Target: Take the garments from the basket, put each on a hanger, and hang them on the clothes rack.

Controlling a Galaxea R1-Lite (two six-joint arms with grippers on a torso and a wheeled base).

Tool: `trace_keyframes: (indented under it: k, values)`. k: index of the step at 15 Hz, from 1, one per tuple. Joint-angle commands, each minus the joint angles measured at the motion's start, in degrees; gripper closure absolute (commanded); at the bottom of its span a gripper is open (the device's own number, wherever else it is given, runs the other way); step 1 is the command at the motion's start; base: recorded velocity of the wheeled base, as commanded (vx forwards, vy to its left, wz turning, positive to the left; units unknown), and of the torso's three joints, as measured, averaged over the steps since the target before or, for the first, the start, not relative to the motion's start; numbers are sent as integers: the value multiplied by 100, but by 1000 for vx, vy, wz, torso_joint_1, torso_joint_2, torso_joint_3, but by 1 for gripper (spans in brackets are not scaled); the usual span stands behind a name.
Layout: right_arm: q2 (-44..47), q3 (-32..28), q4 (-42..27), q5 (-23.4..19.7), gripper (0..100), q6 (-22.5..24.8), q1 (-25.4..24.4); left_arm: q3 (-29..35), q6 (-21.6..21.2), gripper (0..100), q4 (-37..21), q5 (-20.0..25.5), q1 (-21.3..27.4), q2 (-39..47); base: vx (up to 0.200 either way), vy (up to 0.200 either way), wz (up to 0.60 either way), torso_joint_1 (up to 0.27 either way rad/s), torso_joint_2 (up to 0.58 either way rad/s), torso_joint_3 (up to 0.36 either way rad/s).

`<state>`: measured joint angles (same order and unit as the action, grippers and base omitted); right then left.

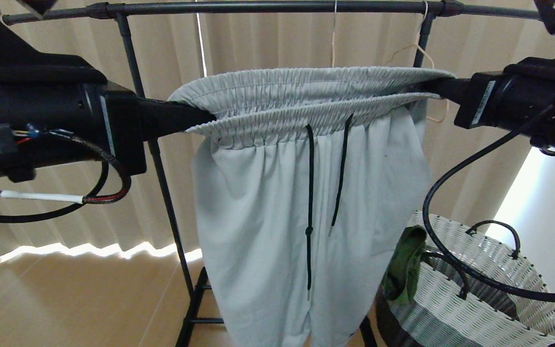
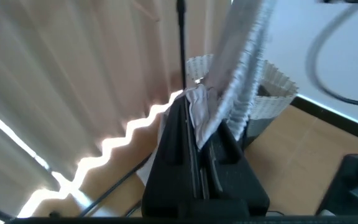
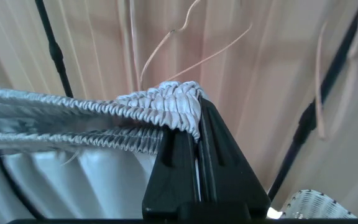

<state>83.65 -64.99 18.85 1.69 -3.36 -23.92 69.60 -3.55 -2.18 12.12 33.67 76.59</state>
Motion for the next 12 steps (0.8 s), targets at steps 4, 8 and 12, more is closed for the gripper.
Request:
trace_keyframes:
  k: [4, 8, 12]
  values:
    - [107, -67, -21, 24, 100, 2, 1, -34, -6, 100, 16, 1, 43, -136, 0, 0, 0, 0, 0, 0]
    - [-209, -137, -294, 59, 100, 20, 28, 256, -6, 100, 7, -148, -18, 66, 0, 0, 0, 0, 0, 0]
    - [-763, -348, -1164, 50, 100, 20, 107, 1038, 47, 100, 51, -1344, -27, 875, 0, 0, 0, 0, 0, 0]
